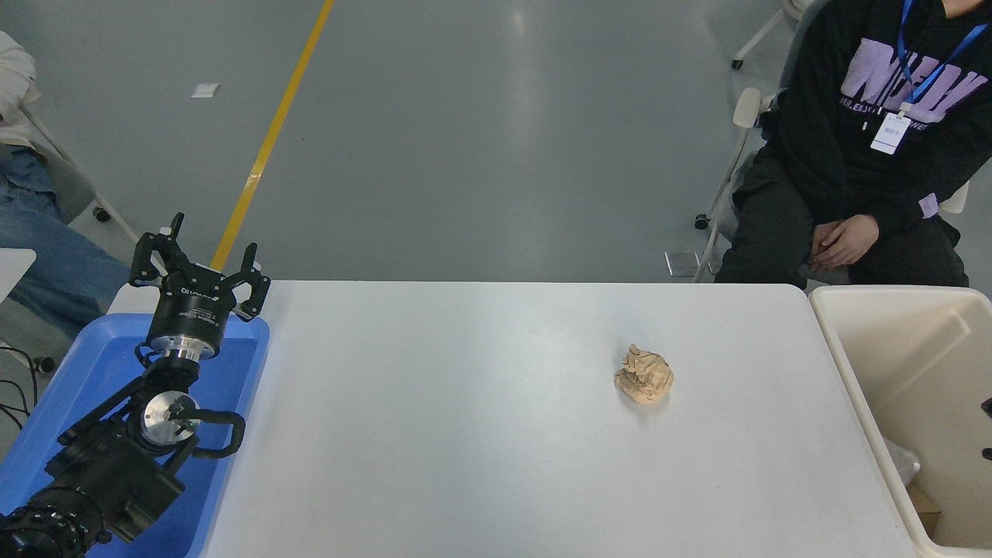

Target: Pick up foil plate and place in dustbin

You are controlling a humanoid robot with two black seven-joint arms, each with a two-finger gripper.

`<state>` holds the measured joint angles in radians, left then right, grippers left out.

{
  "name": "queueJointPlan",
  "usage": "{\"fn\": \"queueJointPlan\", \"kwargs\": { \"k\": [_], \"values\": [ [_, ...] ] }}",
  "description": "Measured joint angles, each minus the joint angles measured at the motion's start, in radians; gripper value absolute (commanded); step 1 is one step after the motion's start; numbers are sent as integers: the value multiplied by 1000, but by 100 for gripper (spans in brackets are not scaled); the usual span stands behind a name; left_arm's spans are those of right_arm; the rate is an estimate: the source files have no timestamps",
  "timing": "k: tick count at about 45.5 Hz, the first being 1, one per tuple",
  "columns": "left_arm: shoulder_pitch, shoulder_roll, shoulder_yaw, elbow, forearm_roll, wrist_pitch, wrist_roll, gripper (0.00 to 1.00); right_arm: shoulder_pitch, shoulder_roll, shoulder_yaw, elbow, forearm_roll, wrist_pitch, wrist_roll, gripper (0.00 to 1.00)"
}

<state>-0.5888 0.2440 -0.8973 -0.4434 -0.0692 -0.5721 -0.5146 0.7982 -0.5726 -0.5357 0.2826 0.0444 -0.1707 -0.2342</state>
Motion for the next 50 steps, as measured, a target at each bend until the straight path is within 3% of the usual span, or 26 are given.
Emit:
{"fn": "queueJointPlan", "kwargs": {
  "k": [3,6,23,34,50],
  "values": [
    [0,0,0,0,0,0,0,99,46,-37,-15,76,-1,1,0,84],
    [0,0,0,0,0,0,0,99,101,-67,-60,154,-3,1,0,100],
    [0,0,0,0,0,0,1,99,661,-109,-545,701,0,87,-1,100],
    [0,0,0,0,0,0,1,99,988,-37,-711,892,-2,398,-2,100],
    [0,0,1,0,0,0,1,99,1283,106,-772,970,-4,818,-2,100]
  ]
}}
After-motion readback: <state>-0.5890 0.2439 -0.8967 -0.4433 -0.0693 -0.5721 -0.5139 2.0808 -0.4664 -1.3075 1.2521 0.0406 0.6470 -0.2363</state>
